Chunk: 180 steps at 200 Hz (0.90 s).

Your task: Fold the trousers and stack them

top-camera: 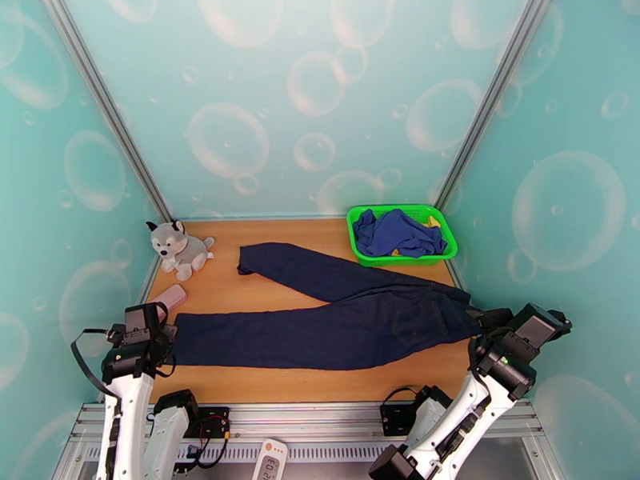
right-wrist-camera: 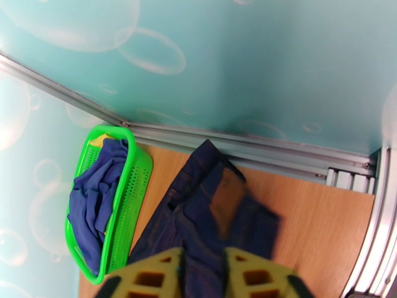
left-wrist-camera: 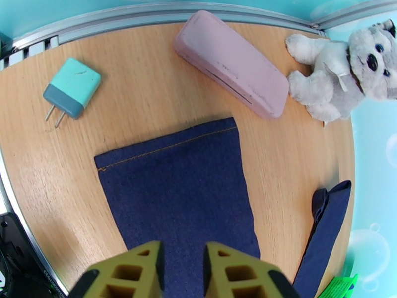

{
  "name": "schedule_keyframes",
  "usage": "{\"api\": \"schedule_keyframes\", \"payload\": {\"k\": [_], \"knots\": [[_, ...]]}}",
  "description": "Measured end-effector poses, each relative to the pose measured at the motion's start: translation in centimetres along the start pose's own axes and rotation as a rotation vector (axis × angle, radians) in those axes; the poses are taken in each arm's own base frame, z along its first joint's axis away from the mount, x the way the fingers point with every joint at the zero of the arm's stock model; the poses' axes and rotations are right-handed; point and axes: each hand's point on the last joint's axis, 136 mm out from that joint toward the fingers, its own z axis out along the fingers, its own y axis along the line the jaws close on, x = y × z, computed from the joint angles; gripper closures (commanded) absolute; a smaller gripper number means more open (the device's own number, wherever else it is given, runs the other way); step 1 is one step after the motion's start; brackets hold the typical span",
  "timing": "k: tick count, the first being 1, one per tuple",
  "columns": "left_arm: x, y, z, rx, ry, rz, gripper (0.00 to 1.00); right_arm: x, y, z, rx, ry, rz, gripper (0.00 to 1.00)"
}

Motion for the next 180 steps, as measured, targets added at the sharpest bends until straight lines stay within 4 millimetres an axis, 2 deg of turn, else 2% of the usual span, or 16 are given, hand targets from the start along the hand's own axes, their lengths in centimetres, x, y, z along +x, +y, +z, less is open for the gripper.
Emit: {"api": "schedule_keyframes", "payload": {"k": [4, 20, 29, 51, 70, 77, 92, 103, 112, 123, 135, 160, 180], "knots": [[0.1, -0.4, -0.1, 0.020, 0.005, 0.000, 0.61, -0.2, 0.1, -0.2, 0.002, -0.005, -0.006, 0.45], [1.4, -2.9, 0.3, 0.143, 0.080, 0.079, 0.58, -1.1, 0.4, -1.1, 0.010, -0.038, -0.004, 0.14], [2.7, -4.2, 0.7, 0.195, 0.136, 0.129, 0.57, -1.6, 0.8, -1.6, 0.001, -0.055, -0.013, 0.02], [7.8, -6.9, 1.9, 0.267, 0.295, 0.324, 0.51, -1.6, 2.7, -2.0, -0.092, -0.056, -0.042, 0.01], [12.3, -8.6, 2.4, 0.296, 0.388, 0.496, 0.49, 0.4, 5.4, -0.5, -0.276, 0.019, -0.057, 0.01], [13.6, -9.1, 2.6, 0.295, 0.407, 0.542, 0.48, 1.9, 6.2, 0.5, -0.345, 0.075, -0.059, 0.01], [15.4, -9.9, 3.5, 0.264, 0.418, 0.622, 0.47, 7.1, 7.6, 2.8, -0.436, 0.258, -0.092, 0.01], [15.9, -11.0, 4.3, 0.235, 0.400, 0.669, 0.47, 11.3, 9.0, 3.5, -0.464, 0.391, -0.171, 0.01], [15.9, -12.2, 4.8, 0.223, 0.376, 0.689, 0.47, 14.6, 10.5, 3.3, -0.495, 0.482, -0.257, 0.01], [15.3, -14.2, 5.5, 0.209, 0.330, 0.708, 0.47, 19.3, 12.8, 2.1, -0.551, 0.593, -0.388, 0.01], [14.2, -17.4, 6.1, 0.215, 0.278, 0.712, 0.47, 23.2, 14.8, 0.8, -0.592, 0.657, -0.502, 0.01], [11.4, -25.0, 8.0, 0.247, 0.180, 0.696, 0.50, 28.8, 17.5, -0.5, -0.656, 0.689, -0.640, 0.01], [9.8, -28.8, 10.8, 0.242, 0.144, 0.689, 0.53, 32.1, 17.8, 0.1, -0.655, 0.712, -0.685, 0.01]]}}
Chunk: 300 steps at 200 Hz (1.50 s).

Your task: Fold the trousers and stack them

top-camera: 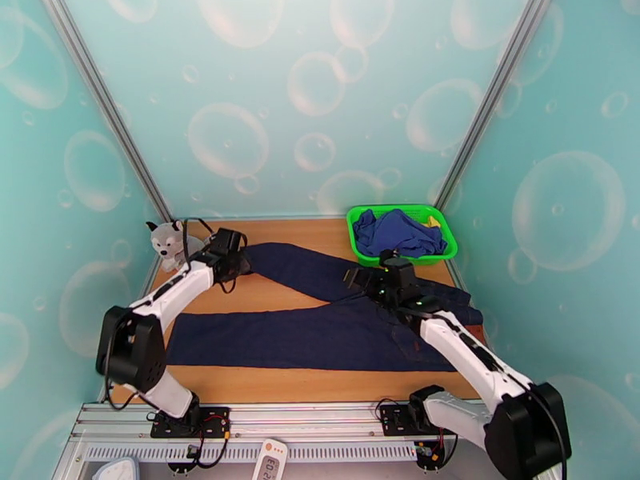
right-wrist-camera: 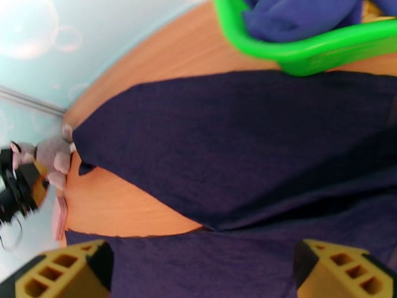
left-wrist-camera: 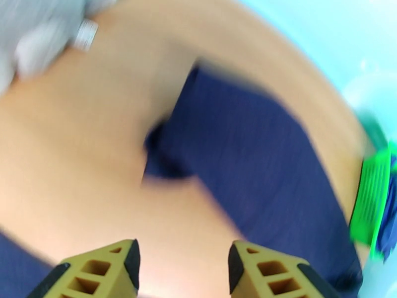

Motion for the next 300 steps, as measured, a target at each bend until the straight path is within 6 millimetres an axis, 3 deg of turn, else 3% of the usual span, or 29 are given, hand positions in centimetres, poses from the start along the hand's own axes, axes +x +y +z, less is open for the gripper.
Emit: {"api": "schedule_keyframes", "payload": {"k": [36, 69, 91, 118, 148, 169, 188, 201, 222, 243, 255, 268, 287, 300], "knots": [[-1.9, 0.8, 5.9, -0.050, 0.033, 0.000, 0.53, 1.3, -0.3, 3.6, 0.024, 0.029, -0.022, 0.01], [-2.9, 0.3, 9.6, -0.060, 0.047, 0.020, 0.54, 2.7, -1.5, 5.8, 0.061, 0.078, -0.027, 0.01], [-2.6, -0.4, 10.8, -0.047, 0.061, 0.028, 0.64, 3.4, -2.2, 6.4, 0.079, 0.102, -0.025, 0.01], [-1.8, -0.9, 11.3, -0.039, 0.079, 0.039, 1.00, 3.0, -2.1, 6.5, 0.066, 0.096, -0.018, 0.01], [-1.2, -1.1, 11.0, -0.033, 0.087, 0.049, 1.00, 2.5, -2.2, 6.5, 0.054, 0.086, -0.005, 0.01], [-0.8, -0.8, 9.8, -0.037, 0.089, 0.052, 1.00, 2.4, -2.4, 6.4, 0.052, 0.081, -0.001, 0.01], [-1.9, -1.0, 7.1, -0.035, 0.040, 0.055, 1.00, 2.6, -2.7, 5.8, 0.049, 0.072, 0.001, 0.01], [-3.3, -1.8, 4.3, -0.023, -0.023, 0.059, 1.00, 2.6, -3.0, 5.1, 0.046, 0.062, 0.006, 0.01], [-5.6, -4.2, -1.8, 0.012, -0.167, 0.078, 1.00, 2.1, -3.5, 4.3, 0.045, 0.039, 0.021, 0.01], [-5.9, -6.7, -7.1, 0.043, -0.282, 0.110, 1.00, 1.5, -4.1, 3.5, 0.046, 0.014, 0.035, 0.01], [-4.2, -8.1, -9.1, 0.055, -0.308, 0.122, 0.95, 1.2, -4.2, 3.0, 0.044, -0.002, 0.041, 0.01], [-0.4, -9.1, -9.5, 0.062, -0.273, 0.134, 0.86, 0.8, -4.4, 2.4, 0.042, -0.019, 0.047, 0.01], [8.2, -7.7, -7.0, 0.036, -0.127, 0.157, 0.76, 0.2, -4.4, 1.8, 0.037, -0.042, 0.053, 0.01], [15.4, -4.6, -4.6, -0.008, 0.014, 0.182, 0.64, -0.1, -4.4, 1.6, 0.035, -0.050, 0.056, 0.01]]}}
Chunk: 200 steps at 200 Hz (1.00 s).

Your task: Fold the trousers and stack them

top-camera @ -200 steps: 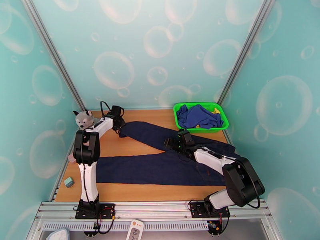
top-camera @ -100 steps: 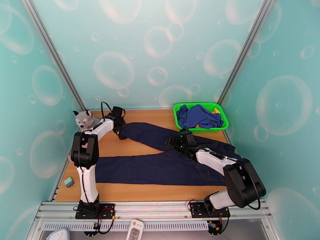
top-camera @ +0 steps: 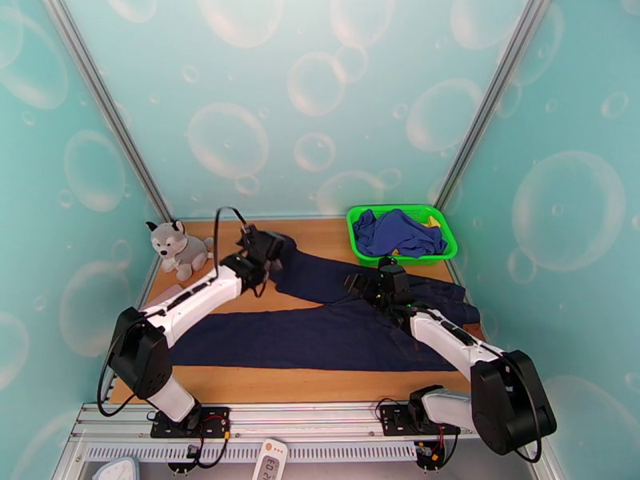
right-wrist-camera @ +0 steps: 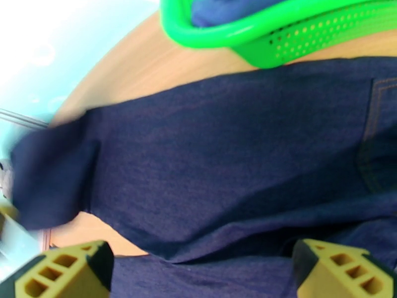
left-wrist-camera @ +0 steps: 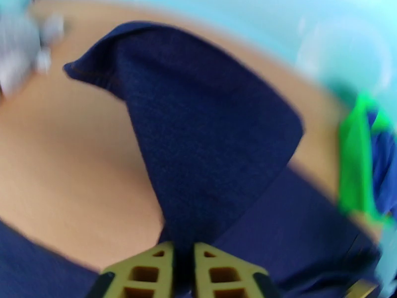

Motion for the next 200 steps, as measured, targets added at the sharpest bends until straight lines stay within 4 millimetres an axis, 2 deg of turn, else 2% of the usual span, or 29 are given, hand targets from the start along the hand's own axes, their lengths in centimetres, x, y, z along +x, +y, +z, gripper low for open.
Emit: {"api": "schedule_keyframes", "payload": {"k": [10, 17, 25, 35, 48, 63, 75, 90, 110, 127, 155, 176, 200], "knots": [[5.3, 2.2, 1.3, -0.040, 0.106, 0.021, 0.57, 0.0, 0.0, 0.0, 0.000, 0.002, 0.001, 0.01], [8.1, 3.6, 1.7, -0.064, 0.162, 0.039, 0.53, 0.1, -0.1, 0.0, 0.000, 0.007, 0.002, 0.01], [10.0, 4.6, 1.5, -0.074, 0.194, 0.051, 0.48, 0.2, -0.1, 0.0, -0.001, 0.012, 0.003, 0.01], [10.5, 4.9, 0.7, -0.055, 0.193, 0.034, 0.44, 0.4, -0.1, 0.2, -0.001, 0.019, 0.005, 0.01], [8.8, 3.9, -0.8, 0.023, 0.144, -0.010, 0.43, 0.7, 0.0, 0.4, -0.001, 0.029, 0.006, 0.01], [5.1, 2.5, -2.8, 0.142, 0.051, -0.077, 0.44, 1.4, 0.4, 0.7, -0.007, 0.045, 0.002, 0.01], [2.1, 2.3, -4.0, 0.204, -0.015, -0.127, 0.45, 2.0, 0.7, 1.0, -0.010, 0.063, -0.005, 0.01], [-0.9, 3.7, -4.1, 0.209, -0.072, -0.178, 0.45, 2.7, 0.9, 1.3, -0.012, 0.083, -0.010, 0.01], [-3.4, 6.9, -2.2, 0.138, -0.088, -0.212, 0.45, 3.1, 1.2, 1.4, -0.015, 0.094, -0.017, 0.01], [-4.4, 8.4, 0.1, 0.082, -0.055, -0.203, 0.45, 2.9, 1.4, 1.4, -0.017, 0.089, -0.020, 0.01], [-5.0, 8.0, 3.3, 0.066, 0.014, -0.160, 0.45, 2.6, 1.7, 1.3, -0.023, 0.083, -0.021, 0.01], [-4.8, 7.0, 4.6, 0.079, 0.053, -0.152, 0.45, 2.7, 1.7, 1.2, -0.022, 0.085, -0.021, 0.01], [-4.2, 6.9, 5.1, 0.083, 0.079, -0.184, 0.44, 2.6, 1.8, 0.9, -0.027, 0.078, -0.021, 0.01]]}}
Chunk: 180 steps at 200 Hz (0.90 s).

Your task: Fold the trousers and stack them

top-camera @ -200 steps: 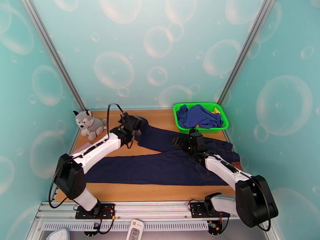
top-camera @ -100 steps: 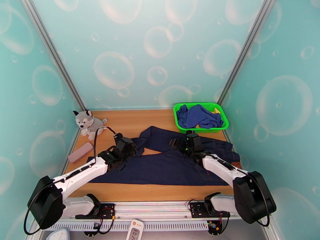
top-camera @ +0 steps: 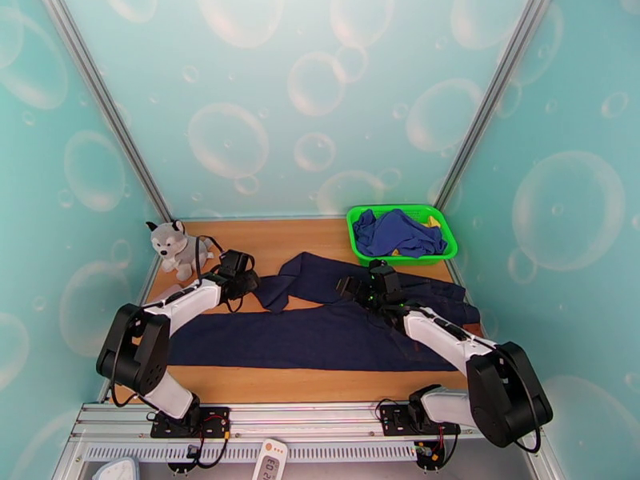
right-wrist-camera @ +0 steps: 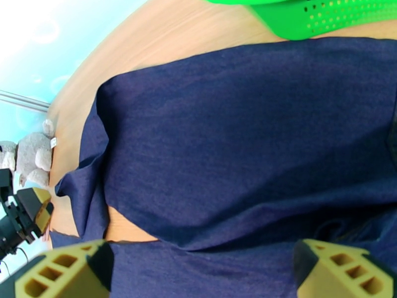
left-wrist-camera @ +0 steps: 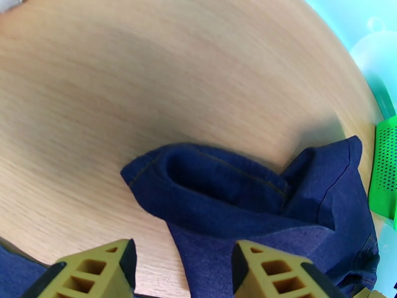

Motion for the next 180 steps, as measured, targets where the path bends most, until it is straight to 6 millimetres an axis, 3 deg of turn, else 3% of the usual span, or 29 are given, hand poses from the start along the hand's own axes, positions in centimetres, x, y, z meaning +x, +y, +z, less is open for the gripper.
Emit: {"api": "schedule_keyframes", "payload": {"k": [38, 76, 86, 130, 153, 180], "knots": [[-0.6, -0.8, 0.7, 0.036, -0.030, -0.098, 0.43, 0.1, 0.2, 0.0, -0.004, 0.003, -0.004, 0.01], [-0.1, -0.3, 3.0, 0.028, -0.013, -0.216, 0.44, 0.4, 0.3, 0.0, -0.005, 0.010, -0.008, 0.01], [0.2, -0.1, 3.5, 0.023, -0.002, -0.242, 0.51, 0.4, 0.3, 0.0, -0.005, 0.010, -0.008, 0.01], [0.9, 0.6, 4.2, 0.010, -0.001, -0.331, 1.00, 0.4, 0.3, 0.0, -0.005, 0.011, -0.008, 0.01], [0.5, 1.0, 3.5, -0.002, -0.025, -0.341, 1.00, 0.4, 0.3, 0.0, -0.005, 0.011, -0.008, 0.01], [-0.8, 1.8, -0.5, -0.019, -0.095, -0.323, 1.00, 0.7, 0.0, 0.1, 0.001, 0.017, -0.006, 0.01]]}}
